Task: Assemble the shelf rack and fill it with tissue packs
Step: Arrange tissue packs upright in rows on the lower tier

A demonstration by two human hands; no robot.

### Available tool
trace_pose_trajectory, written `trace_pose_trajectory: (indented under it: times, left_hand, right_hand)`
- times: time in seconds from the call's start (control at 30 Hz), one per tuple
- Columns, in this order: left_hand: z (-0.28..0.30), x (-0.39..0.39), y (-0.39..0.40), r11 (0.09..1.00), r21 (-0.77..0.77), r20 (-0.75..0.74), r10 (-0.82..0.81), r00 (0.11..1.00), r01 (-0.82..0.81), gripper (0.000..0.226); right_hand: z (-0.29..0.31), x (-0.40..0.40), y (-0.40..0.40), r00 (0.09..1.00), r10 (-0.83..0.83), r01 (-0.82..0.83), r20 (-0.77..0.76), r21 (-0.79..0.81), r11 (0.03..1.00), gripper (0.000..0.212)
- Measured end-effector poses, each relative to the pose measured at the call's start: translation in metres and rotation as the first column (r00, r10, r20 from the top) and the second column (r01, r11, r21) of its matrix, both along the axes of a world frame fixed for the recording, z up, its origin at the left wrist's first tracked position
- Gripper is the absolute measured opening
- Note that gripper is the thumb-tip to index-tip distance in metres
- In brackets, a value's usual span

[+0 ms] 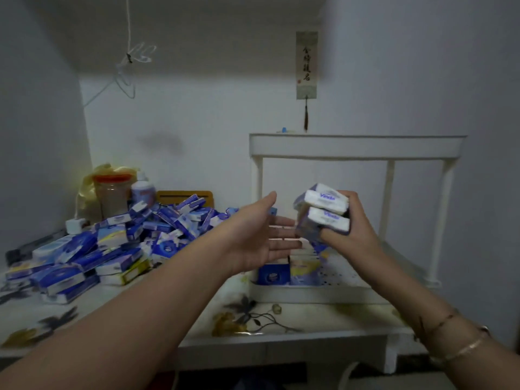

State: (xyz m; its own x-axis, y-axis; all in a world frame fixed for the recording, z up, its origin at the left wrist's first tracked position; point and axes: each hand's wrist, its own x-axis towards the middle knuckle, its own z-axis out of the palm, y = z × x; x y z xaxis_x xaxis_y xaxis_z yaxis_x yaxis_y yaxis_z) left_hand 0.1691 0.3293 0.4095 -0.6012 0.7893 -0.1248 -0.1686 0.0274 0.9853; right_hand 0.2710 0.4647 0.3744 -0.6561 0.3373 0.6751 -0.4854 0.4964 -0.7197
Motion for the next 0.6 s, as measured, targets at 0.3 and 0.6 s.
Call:
trace_pose_trajectory:
  times: [0.3, 0.6]
  left_hand:
    - [-0.041, -0.034, 0.076, 0.924, -0.246, -0.844, -0.055, 0.533, -0.293, 0.038]
    - [-0.063, -0.056, 0.100, 0.756, -0.527, -0.849, -0.457, 0.264, -0.387, 0.052]
  right_hand:
    - [-0.033, -0.037, 0.098, 0.891, -0.164, 0.304, 0.422, -0.287, 0.909, 0.052]
    - [-0.067, -0.095, 0.127, 0.766, -0.091, 0.366, 0.637, -0.315, 0.876, 0.067]
